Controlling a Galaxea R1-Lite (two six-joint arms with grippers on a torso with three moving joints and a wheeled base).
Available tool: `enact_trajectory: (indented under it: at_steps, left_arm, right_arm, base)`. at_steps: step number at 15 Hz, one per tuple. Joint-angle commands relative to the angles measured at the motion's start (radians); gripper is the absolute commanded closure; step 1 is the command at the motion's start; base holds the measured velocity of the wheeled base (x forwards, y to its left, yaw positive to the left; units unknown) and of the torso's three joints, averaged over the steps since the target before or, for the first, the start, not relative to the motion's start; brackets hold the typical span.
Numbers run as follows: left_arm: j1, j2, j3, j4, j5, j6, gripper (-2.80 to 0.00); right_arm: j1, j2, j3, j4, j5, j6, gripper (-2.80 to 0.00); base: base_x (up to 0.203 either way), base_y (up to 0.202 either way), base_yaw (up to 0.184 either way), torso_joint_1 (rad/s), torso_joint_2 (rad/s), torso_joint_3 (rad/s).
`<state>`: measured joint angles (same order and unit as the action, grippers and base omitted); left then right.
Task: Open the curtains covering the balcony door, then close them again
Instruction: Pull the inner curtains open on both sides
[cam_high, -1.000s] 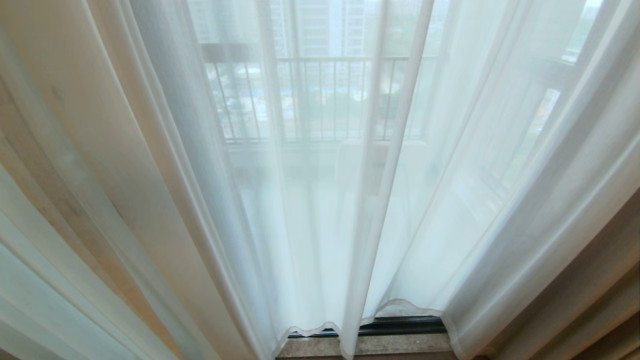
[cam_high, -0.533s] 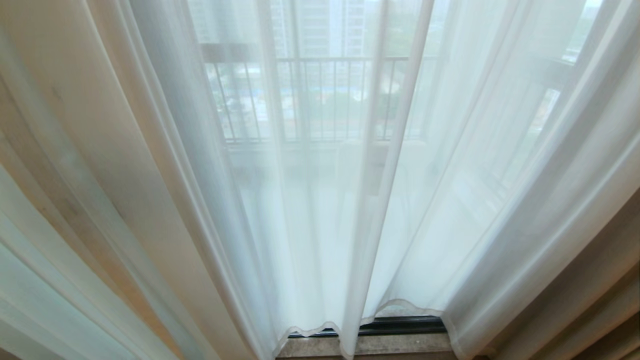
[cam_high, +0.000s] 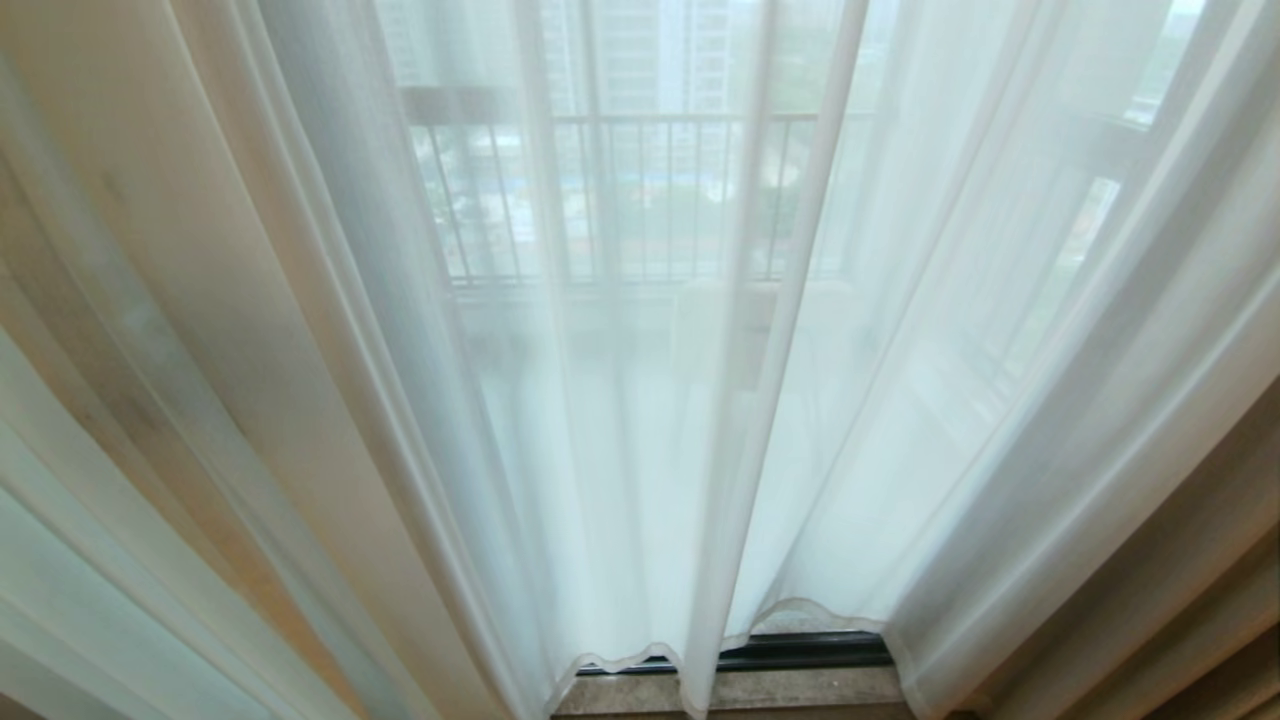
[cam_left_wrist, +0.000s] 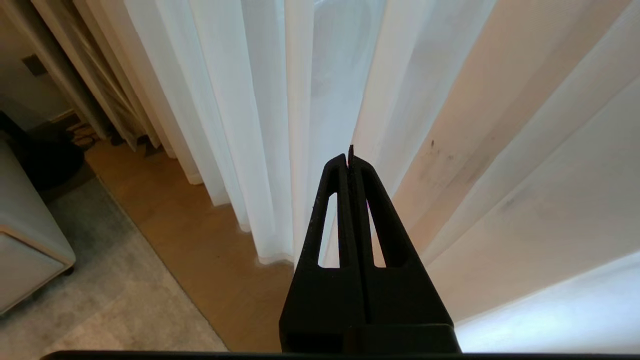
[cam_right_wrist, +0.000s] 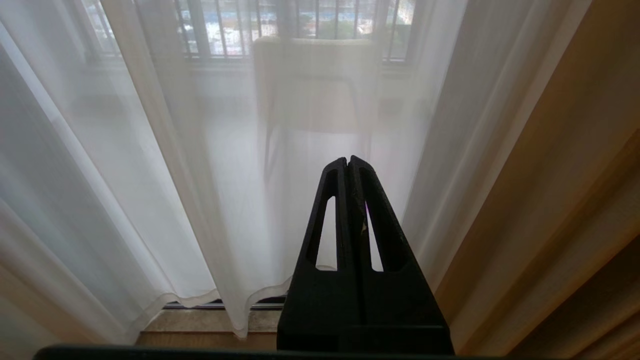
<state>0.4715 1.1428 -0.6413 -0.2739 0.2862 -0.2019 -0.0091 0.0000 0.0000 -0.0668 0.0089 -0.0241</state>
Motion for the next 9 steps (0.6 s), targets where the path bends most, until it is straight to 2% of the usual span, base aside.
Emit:
enact_trajectory:
  at_steps: [1, 2, 5, 7, 9]
  left_arm:
    - [-0.001, 0.025, 0.000, -0.033, 0.002, -0.001, -1.05]
    - [-0.008, 0.029, 0.004, -0.043, 0.001, 0.002, -2.80]
    - [-0.020, 0.033, 0.012, -0.057, 0.001, 0.019, -2.80]
    - [-0.028, 0.053, 0.019, -0.135, -0.002, 0.021, -2.80]
    - [-0.044, 0.082, 0.020, -0.161, -0.010, 0.021, -2.80]
  right_arm:
    - [0.000, 0.000, 0.000, -0.001, 0.000, 0.000, 0.00]
    - [0.000, 0.000, 0.000, -0.001, 0.000, 0.000, 0.00]
    - [0.000, 0.000, 0.000, -0.001, 0.000, 0.000, 0.00]
    - [0.000, 0.000, 0.000, -0.001, 0.000, 0.000, 0.00]
    - [0.000, 0.000, 0.000, -0.001, 0.000, 0.000, 0.00]
  base:
    - [0.000, 0.000, 0.000, 0.000, 0.00, 0.000]
    - [0.000, 0.000, 0.000, 0.000, 0.00, 0.000]
    - [0.000, 0.000, 0.000, 0.000, 0.00, 0.000]
    - [0.000, 0.000, 0.000, 0.000, 0.00, 0.000]
    - [0.000, 0.000, 0.000, 0.000, 0.00, 0.000]
